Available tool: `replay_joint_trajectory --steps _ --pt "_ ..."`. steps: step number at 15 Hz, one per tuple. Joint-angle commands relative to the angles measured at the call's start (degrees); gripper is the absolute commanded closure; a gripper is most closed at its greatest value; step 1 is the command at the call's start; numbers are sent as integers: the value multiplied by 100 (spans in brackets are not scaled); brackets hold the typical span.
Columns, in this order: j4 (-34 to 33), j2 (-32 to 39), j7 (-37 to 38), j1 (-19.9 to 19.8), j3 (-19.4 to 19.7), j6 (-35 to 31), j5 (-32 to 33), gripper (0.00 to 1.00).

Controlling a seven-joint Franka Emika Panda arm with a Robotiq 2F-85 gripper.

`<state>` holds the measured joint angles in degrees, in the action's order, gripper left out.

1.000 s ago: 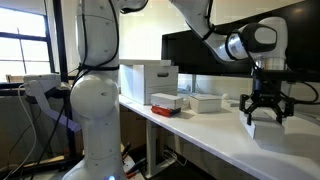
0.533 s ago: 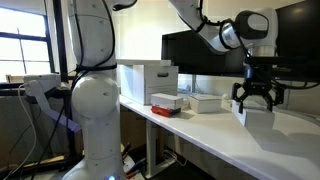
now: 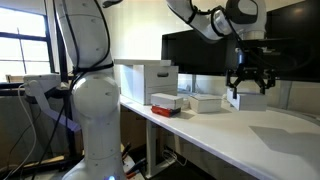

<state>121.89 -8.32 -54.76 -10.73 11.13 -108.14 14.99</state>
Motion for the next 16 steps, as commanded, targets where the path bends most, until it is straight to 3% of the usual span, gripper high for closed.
replay_joint_trajectory --steps 1,16 --pt "96 -356 148 102 -29 66 74 41" --pt "18 -519 128 927 -491 -207 -321 41"
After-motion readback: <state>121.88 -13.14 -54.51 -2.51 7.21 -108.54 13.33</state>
